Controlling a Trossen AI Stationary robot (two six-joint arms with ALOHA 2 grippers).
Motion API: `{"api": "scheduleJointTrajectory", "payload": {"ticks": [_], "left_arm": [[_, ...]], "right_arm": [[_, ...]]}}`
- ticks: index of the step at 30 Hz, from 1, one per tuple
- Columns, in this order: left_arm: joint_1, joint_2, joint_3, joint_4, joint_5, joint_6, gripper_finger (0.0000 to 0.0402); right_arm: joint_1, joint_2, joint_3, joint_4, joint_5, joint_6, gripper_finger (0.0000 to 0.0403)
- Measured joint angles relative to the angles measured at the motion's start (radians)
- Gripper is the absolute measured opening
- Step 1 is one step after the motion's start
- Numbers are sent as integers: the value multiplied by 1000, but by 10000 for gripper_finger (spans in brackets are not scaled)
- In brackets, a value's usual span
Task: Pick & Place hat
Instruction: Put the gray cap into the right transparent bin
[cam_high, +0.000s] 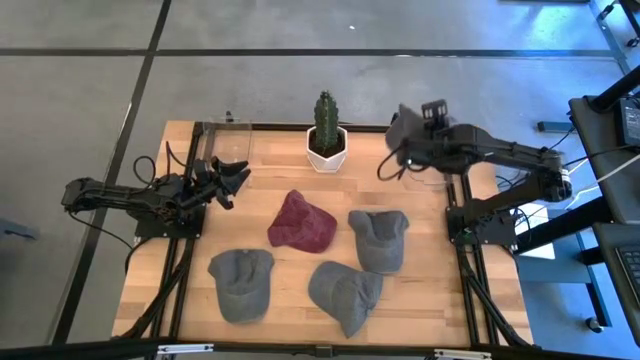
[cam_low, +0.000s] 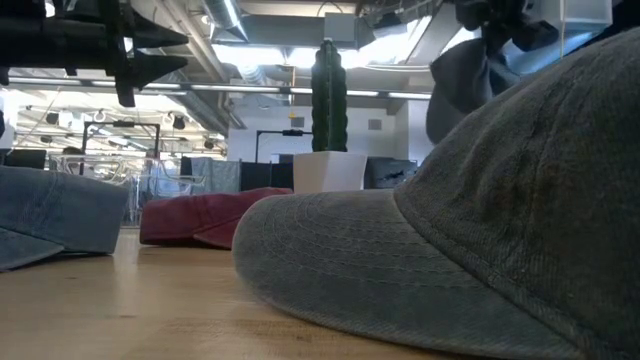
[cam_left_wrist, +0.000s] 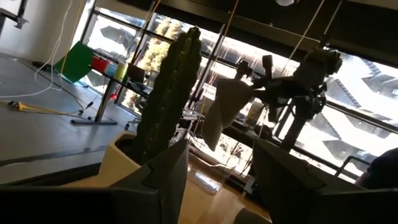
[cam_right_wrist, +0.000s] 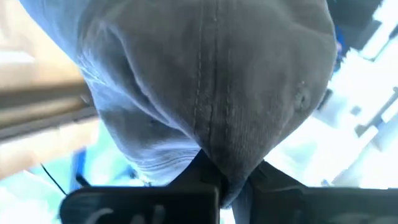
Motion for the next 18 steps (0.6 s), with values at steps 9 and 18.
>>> {"api": "scheduleJointTrajectory", "payload": {"ticks": [9,18], "left_arm": [[0,0,0,0,-74,31,175],[0,0,0,0,-76,66,175]], "right_arm": [[-249,-10,-2,3,60,-155,10],[-421,2,-49,209,63,-382,10]]}}
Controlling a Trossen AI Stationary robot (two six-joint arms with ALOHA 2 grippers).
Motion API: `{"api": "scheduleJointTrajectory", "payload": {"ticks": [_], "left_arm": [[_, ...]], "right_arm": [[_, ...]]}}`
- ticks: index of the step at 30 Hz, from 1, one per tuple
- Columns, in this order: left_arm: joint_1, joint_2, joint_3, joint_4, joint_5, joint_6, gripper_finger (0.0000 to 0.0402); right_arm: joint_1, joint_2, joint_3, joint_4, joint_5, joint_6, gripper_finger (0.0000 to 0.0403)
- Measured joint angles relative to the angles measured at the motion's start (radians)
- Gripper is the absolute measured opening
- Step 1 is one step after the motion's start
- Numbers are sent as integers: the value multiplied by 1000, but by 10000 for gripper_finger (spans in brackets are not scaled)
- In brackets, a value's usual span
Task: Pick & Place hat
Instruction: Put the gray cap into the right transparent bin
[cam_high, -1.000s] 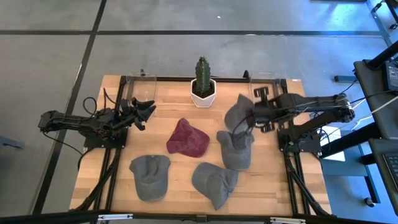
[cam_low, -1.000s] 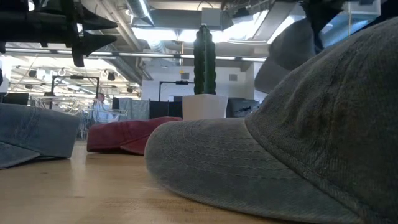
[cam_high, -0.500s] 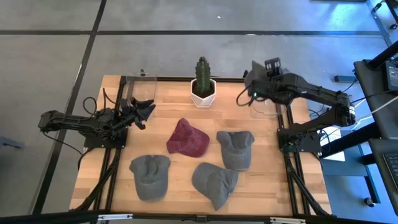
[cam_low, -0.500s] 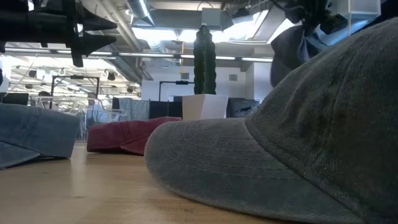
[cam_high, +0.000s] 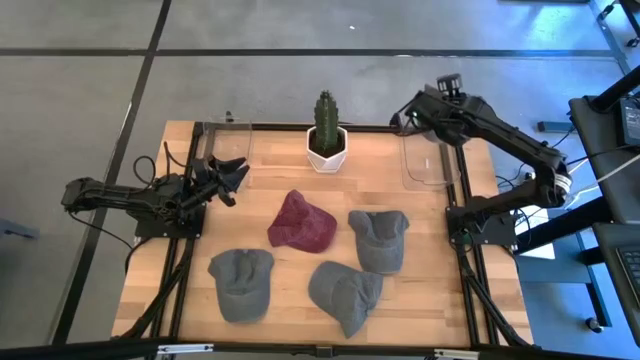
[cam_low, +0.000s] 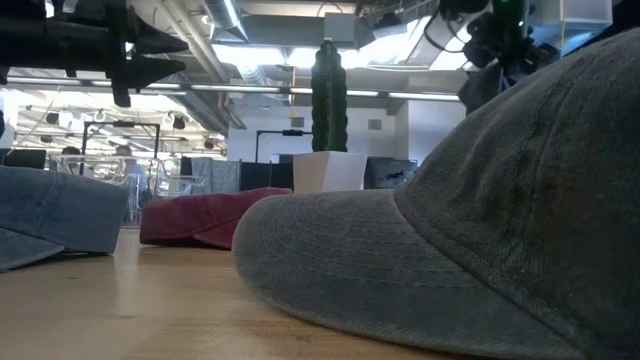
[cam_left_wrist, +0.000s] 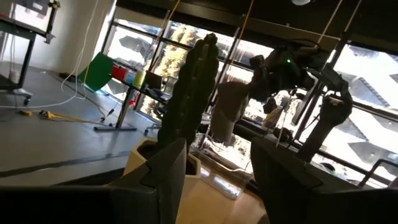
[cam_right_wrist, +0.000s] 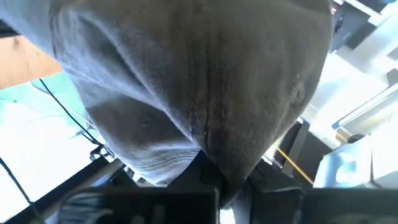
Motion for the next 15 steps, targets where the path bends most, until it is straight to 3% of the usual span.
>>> {"api": "scheduleJointTrajectory", "payload": {"ticks": [6,15], "left_arm": [[0,0,0,0,-3,22,175],[0,0,0,0,-3,22,175]], "right_arm": [[-42,28,-54,169,-1,-183,10],[-76,74,-177,248,-3,-228,10]]}}
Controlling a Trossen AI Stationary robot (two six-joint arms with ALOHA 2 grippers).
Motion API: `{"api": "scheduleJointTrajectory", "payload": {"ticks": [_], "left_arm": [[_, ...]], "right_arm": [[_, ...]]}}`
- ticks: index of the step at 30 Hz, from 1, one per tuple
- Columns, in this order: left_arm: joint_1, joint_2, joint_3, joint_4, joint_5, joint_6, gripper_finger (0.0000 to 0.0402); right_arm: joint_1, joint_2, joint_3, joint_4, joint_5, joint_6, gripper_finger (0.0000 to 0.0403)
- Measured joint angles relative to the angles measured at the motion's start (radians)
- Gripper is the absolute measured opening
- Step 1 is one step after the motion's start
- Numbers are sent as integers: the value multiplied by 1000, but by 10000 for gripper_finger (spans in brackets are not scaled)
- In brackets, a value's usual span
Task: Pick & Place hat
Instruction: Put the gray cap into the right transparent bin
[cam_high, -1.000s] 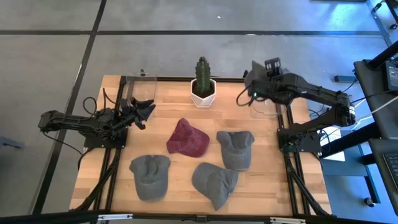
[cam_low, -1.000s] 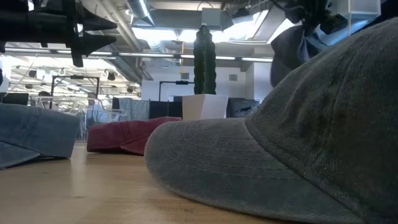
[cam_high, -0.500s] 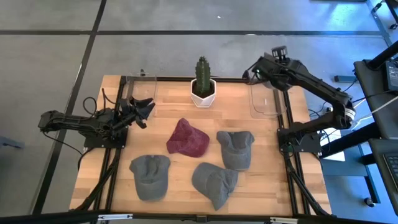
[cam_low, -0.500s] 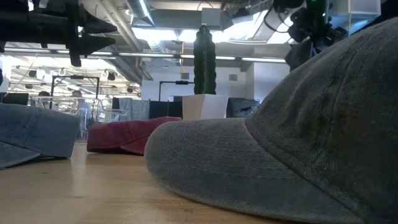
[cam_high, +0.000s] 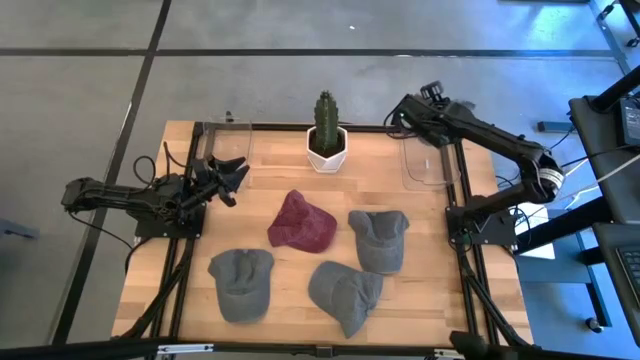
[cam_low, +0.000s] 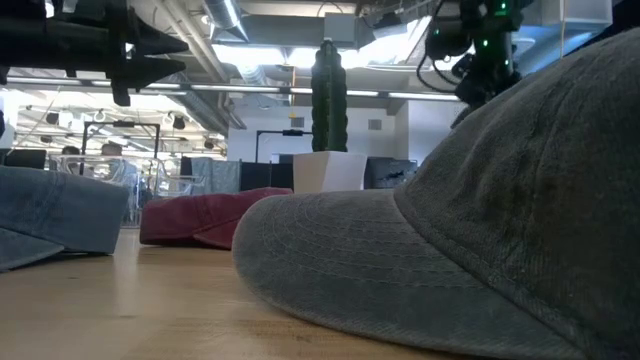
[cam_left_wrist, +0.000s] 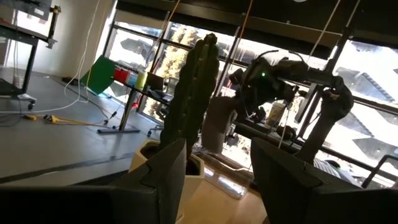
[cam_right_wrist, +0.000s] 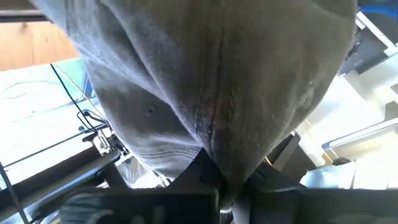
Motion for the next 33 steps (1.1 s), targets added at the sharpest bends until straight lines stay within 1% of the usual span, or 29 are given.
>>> {"api": "scheduleJointTrajectory", "payload": {"ticks": [4,9,13,16,18,21,25,29,33], "left_arm": [[0,0,0,0,-17,0,175],[0,0,0,0,-16,0,175],[0,0,0,0,-16,-1,175],[0,0,0,0,-16,-1,175],[0,0,0,0,-16,-1,175],[0,0,0,0,-16,-1,175],[0,0,0,0,-16,-1,175],[0,0,0,-1,-17,-1,175],[0,0,0,-1,-17,-2,175]], "right_arm": [[-2,17,-72,120,0,-48,10],[-19,20,-177,353,-1,-221,15],[-38,20,-243,456,-7,-329,15],[-49,21,-273,471,-10,-346,15],[-53,20,-282,470,-10,-325,18],[-59,20,-285,469,-12,-278,28],[-58,20,-284,470,-47,-276,44],[-58,20,-284,471,-76,-249,75],[-58,20,-284,470,-79,-227,122]]}}
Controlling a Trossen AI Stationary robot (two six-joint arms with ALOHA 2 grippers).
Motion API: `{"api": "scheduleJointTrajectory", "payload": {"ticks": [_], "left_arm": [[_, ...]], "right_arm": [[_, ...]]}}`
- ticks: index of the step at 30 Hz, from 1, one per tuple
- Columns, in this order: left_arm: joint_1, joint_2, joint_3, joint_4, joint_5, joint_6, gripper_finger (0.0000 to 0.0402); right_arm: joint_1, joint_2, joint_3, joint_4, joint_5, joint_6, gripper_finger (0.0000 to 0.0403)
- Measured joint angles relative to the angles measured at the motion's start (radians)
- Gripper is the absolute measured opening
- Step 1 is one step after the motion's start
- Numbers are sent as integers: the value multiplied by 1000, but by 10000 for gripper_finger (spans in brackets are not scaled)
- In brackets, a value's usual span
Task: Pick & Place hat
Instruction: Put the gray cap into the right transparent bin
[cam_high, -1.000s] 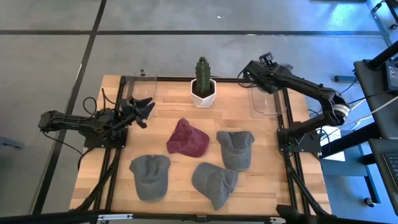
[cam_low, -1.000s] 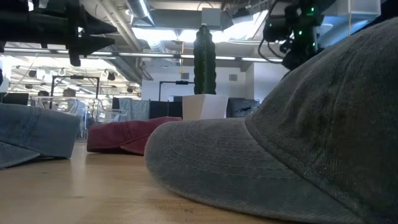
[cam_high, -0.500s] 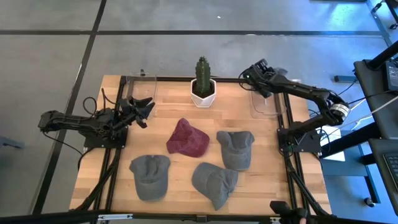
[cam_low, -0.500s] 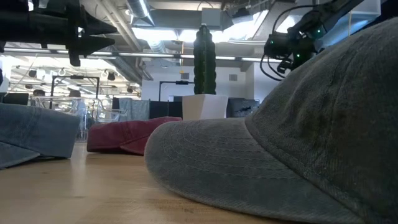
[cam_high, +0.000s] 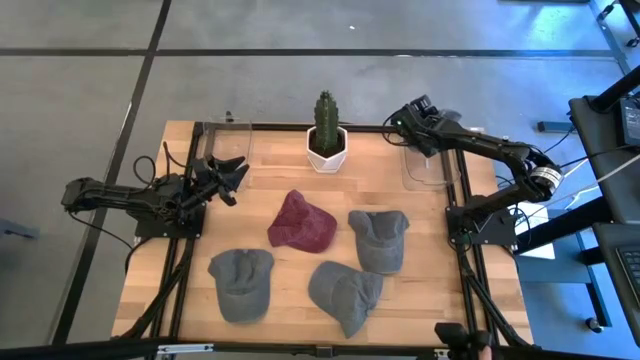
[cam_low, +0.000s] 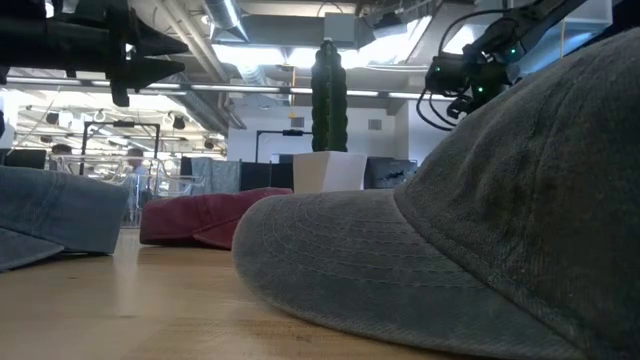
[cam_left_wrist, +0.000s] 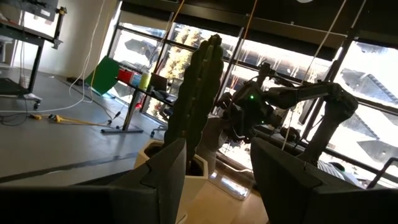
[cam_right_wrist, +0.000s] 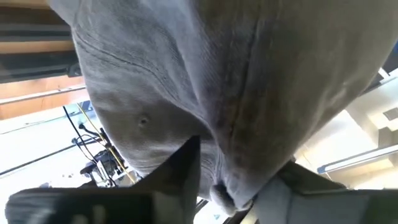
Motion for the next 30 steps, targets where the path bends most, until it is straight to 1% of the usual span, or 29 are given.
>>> {"api": "scheduleJointTrajectory", "payload": {"ticks": [4,7,11,14,18,23,25,27,28,30], "left_arm": [[0,0,0,0,0,0,175],[0,0,0,0,0,-3,175],[0,0,0,0,0,-3,175],[0,0,0,0,0,-3,175],[0,0,0,0,0,-2,175],[0,0,0,0,0,0,175],[0,0,0,0,1,0,175],[0,0,0,0,1,-1,175],[0,0,0,0,1,0,175],[0,0,0,0,5,-2,175]], "right_arm": [[0,0,0,-3,5,0,176],[0,-1,0,-3,52,0,213],[0,-24,0,-4,68,4,252],[0,-54,1,-1,70,3,268],[3,-111,5,-1,79,7,273],[70,-175,63,-4,88,90,272],[119,-192,100,-5,61,138,271],[172,-198,146,-10,7,221,271],[197,-198,173,-18,-35,279,271],[245,-196,232,-38,-164,434,271]]}}
